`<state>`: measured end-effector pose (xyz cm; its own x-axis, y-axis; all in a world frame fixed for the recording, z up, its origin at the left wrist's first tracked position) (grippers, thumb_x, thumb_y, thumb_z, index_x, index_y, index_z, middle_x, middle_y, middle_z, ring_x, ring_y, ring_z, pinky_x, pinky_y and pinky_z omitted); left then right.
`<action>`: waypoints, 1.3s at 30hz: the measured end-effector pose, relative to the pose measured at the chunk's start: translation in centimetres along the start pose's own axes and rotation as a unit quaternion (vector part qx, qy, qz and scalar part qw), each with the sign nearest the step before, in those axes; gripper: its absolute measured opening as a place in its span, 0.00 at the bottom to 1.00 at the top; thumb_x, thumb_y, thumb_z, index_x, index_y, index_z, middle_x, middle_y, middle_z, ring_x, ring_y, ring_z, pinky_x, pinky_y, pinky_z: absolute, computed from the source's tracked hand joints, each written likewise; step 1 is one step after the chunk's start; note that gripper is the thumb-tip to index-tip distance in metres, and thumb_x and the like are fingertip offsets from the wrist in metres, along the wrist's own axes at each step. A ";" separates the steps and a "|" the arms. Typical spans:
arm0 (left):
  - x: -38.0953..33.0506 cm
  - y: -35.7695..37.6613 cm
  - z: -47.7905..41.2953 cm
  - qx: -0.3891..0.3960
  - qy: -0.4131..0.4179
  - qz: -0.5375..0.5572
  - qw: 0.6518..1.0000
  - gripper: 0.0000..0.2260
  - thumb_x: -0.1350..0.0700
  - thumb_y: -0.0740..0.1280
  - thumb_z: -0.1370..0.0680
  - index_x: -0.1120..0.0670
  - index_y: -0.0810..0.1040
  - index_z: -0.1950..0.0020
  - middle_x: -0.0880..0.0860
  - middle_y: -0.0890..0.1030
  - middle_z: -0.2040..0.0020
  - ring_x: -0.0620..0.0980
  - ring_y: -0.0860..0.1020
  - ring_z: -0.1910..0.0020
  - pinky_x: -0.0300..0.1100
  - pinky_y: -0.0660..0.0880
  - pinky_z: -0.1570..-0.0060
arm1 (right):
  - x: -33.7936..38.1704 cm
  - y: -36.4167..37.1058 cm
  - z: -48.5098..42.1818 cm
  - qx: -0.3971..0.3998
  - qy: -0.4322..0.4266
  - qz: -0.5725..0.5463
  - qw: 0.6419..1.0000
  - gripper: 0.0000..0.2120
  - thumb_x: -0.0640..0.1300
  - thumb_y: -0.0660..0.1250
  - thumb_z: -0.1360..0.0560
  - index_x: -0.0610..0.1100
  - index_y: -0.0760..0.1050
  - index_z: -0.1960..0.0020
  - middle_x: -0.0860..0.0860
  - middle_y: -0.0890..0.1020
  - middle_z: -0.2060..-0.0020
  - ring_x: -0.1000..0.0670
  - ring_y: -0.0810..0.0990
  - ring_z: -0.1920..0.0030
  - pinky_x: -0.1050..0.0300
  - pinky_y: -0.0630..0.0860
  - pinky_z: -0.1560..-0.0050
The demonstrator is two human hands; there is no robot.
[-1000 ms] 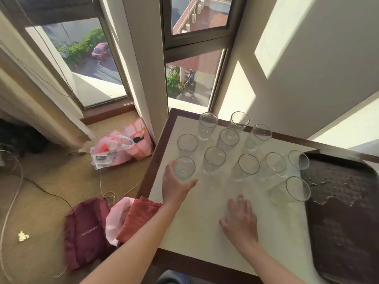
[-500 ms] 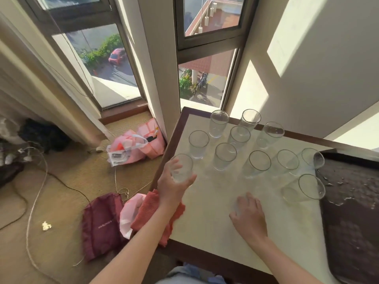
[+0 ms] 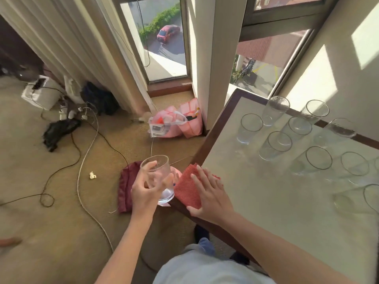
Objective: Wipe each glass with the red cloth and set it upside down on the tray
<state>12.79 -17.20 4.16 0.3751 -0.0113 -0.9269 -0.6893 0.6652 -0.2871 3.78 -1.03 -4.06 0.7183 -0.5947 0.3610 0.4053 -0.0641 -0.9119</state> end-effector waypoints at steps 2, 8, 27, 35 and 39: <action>0.3 -1.0 -0.3 -0.011 0.001 -0.007 1.000 0.21 0.37 0.76 0.41 0.30 0.77 0.49 0.51 0.83 0.48 0.50 0.81 0.47 0.56 0.77 0.42 | 0.4 1.9 -0.7 0.027 -0.003 0.026 0.999 0.52 0.72 0.60 0.34 0.50 0.43 0.20 0.47 0.40 0.20 0.42 0.39 0.21 0.43 0.45 0.23; 1.3 -1.2 -1.1 0.003 -0.011 -0.004 1.000 0.22 0.38 0.77 0.41 0.32 0.78 0.48 0.54 0.84 0.49 0.52 0.81 0.48 0.55 0.78 0.42 | 0.0 4.1 0.3 -0.015 0.008 0.058 0.998 0.37 0.68 0.50 0.22 0.51 0.50 0.20 0.47 0.47 0.20 0.41 0.45 0.20 0.43 0.47 0.25; -1.9 23.8 9.1 0.385 -0.117 0.064 0.913 0.36 0.40 0.76 0.37 0.42 0.61 0.35 0.53 0.81 0.45 0.55 0.81 0.42 0.58 0.72 0.35 | -13.8 -6.2 19.2 -0.266 0.335 -0.689 0.585 0.15 0.44 0.56 0.17 0.47 0.72 0.32 0.39 0.83 0.45 0.40 0.82 0.43 0.38 0.76 0.40; -6.4 32.0 19.5 0.466 -0.119 0.121 0.868 0.33 0.35 0.72 0.34 0.45 0.64 0.35 0.55 0.81 0.39 0.54 0.85 0.49 0.51 0.79 0.59 | -13.2 -13.5 25.5 -0.351 0.236 -0.576 0.700 0.29 0.50 0.62 0.22 0.65 0.55 0.25 0.66 0.79 0.43 0.58 0.81 0.52 0.62 0.77 0.53; -8.3 33.8 22.7 0.468 -0.067 0.130 0.872 0.33 0.36 0.72 0.34 0.50 0.67 0.37 0.53 0.83 0.42 0.51 0.83 0.44 0.57 0.77 0.41 | -14.6 -16.1 28.3 -0.447 0.223 -0.584 0.640 0.30 0.69 0.62 0.28 0.56 0.64 0.32 0.56 0.79 0.39 0.53 0.79 0.38 0.58 0.77 0.41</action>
<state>0.46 22.36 7.64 0.3941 0.2762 -0.8766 0.0217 0.9507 0.3093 2.80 31.37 10.85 -0.0925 0.1195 0.9885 -0.1091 -0.9880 0.1092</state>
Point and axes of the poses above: each hand's wrist, its own z-axis away from the middle knuckle, its own y-axis out of the palm, x = y × z, the point moved 8 cm from there along -z, towards the middle knuckle
